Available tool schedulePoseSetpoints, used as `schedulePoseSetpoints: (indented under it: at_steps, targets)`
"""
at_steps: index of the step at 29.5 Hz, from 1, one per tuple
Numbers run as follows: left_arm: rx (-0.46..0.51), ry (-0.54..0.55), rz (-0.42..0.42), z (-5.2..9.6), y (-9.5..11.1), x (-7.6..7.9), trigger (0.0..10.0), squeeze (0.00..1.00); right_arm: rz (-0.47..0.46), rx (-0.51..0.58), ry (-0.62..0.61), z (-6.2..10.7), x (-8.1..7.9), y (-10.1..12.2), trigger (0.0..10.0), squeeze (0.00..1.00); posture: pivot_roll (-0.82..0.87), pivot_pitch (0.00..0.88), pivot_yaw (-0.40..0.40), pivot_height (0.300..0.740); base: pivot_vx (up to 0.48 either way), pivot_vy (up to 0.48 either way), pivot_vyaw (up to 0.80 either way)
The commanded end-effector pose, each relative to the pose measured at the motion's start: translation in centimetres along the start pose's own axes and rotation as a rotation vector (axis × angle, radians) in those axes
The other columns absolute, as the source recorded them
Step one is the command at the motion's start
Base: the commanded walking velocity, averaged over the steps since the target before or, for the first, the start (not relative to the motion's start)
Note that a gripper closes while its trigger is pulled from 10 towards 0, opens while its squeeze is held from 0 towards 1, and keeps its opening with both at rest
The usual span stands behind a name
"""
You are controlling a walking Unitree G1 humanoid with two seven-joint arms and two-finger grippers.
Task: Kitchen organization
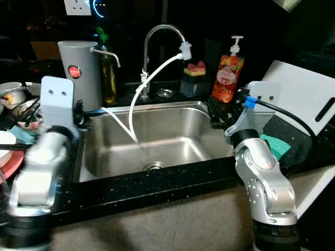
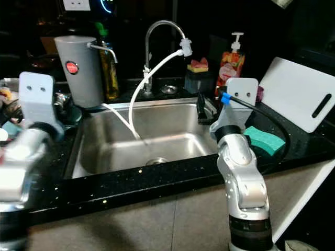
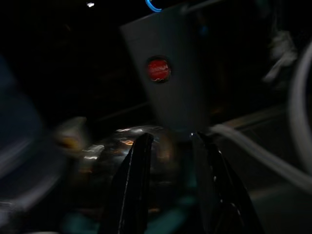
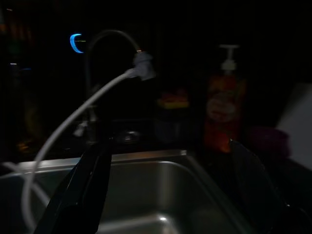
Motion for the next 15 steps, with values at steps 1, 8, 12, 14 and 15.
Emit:
schedulePoseSetpoints:
  at_steps: [1, 8, 12, 14, 15]
  targets:
    - [-0.108, -0.032, -0.108, 0.1, -1.8, -2.3, 10.0, 0.00, 0.013, 0.004, 0.033, 0.1, -0.1, 0.2, 10.0, 0.00, 0.08, 0.057, -0.073, 0.740, 0.000, 0.000, 0.00]
    - [-0.303, -0.184, -0.609, 2.7, -5.3, -8.9, 10.0, 0.00, 0.008, 0.012, 0.051, -0.1, -0.3, 0.3, 10.0, 0.00, 0.12, 0.064, -0.074, 0.740, 0.000, 0.000, 0.00]
    - [-0.370, -0.248, -0.765, 2.5, -6.7, -9.9, 10.0, 0.00, -0.011, 0.008, 0.084, -0.3, -1.4, 0.0, 10.0, 0.00, 0.13, 0.057, -0.079, 0.740, 0.000, 0.000, 0.00]
    - [-0.371, -0.243, -0.765, 2.3, -6.6, -10.1, 10.0, 0.00, -0.013, 0.010, 0.091, -0.3, -1.6, 0.0, 10.0, 0.00, 0.13, 0.057, -0.079, 0.740, 0.000, 0.000, 0.00]
    - [-0.352, -0.199, -0.678, 1.5, -6.0, -10.3, 10.0, 0.00, -0.015, 0.014, 0.098, -0.4, -1.9, 0.1, 10.0, 0.00, 0.13, 0.050, -0.071, 0.740, 0.000, 0.000, 0.00]
Point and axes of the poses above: a point about 5 cm out from each wrist's last joint towards the gripper, its own z axis pointing back from the gripper into the wrist, its own y axis along the axis of the wrist's last joint, x = y × z, the point moved 3 cm from there along -z, pointing out of the wrist towards the gripper, and after that the axes turned 2 degrees about -z, right-handed, at the moved point
